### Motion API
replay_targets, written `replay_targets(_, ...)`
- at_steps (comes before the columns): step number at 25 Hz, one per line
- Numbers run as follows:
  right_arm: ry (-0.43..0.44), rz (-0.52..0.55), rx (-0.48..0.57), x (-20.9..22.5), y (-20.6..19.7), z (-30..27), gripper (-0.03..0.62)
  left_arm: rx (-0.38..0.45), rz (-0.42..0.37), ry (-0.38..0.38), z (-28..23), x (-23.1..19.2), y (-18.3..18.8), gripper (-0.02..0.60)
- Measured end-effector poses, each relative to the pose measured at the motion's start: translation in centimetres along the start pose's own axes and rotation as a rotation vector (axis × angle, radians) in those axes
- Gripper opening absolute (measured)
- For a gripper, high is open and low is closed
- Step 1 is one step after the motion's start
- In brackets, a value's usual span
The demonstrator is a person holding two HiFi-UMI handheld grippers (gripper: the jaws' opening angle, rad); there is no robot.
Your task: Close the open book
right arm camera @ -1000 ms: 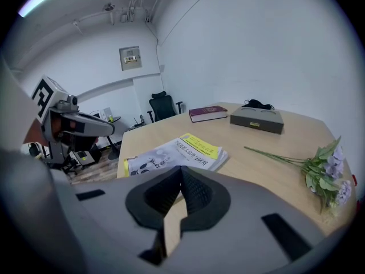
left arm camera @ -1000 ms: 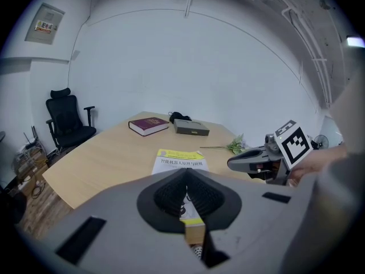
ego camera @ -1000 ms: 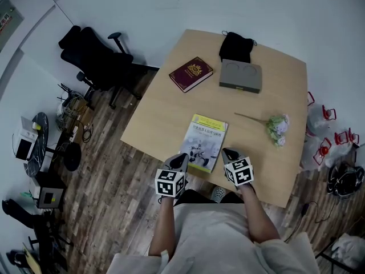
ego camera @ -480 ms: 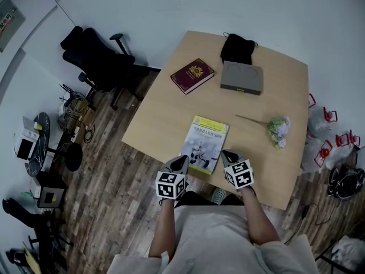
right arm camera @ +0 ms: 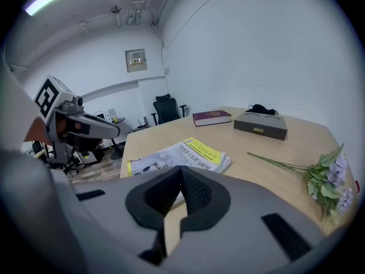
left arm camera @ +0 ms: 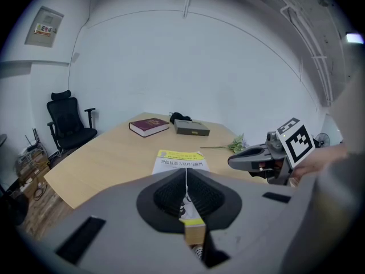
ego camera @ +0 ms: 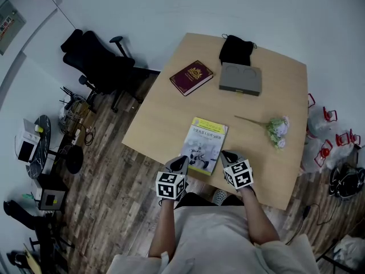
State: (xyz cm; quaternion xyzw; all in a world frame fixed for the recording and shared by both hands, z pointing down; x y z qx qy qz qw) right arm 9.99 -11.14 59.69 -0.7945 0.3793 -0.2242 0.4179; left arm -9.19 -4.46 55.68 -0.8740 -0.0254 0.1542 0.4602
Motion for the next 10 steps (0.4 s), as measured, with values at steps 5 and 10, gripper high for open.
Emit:
replay_targets(5, 0.013, 0.005, -0.001, -0.20, -0.17, 0.02, 0.008, -0.015, -0.016, 0.001, -0.09, 0.22, -0.12, 0.023)
replay_targets(10, 0.015, 0.005, -0.003, -0.05, -0.18, 0.09, 0.008, -0.032, -0.039, 0.010, -0.23, 0.46, -0.09, 0.023)
Point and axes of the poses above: the fingertips, and each gripper's own axes: z backward along the fingers, x to its right, y out of its top, the point moved 6 cm from there along z, backward along the fingers, and after that the axes turned 7 degrees about z, right-handed, at the moved point
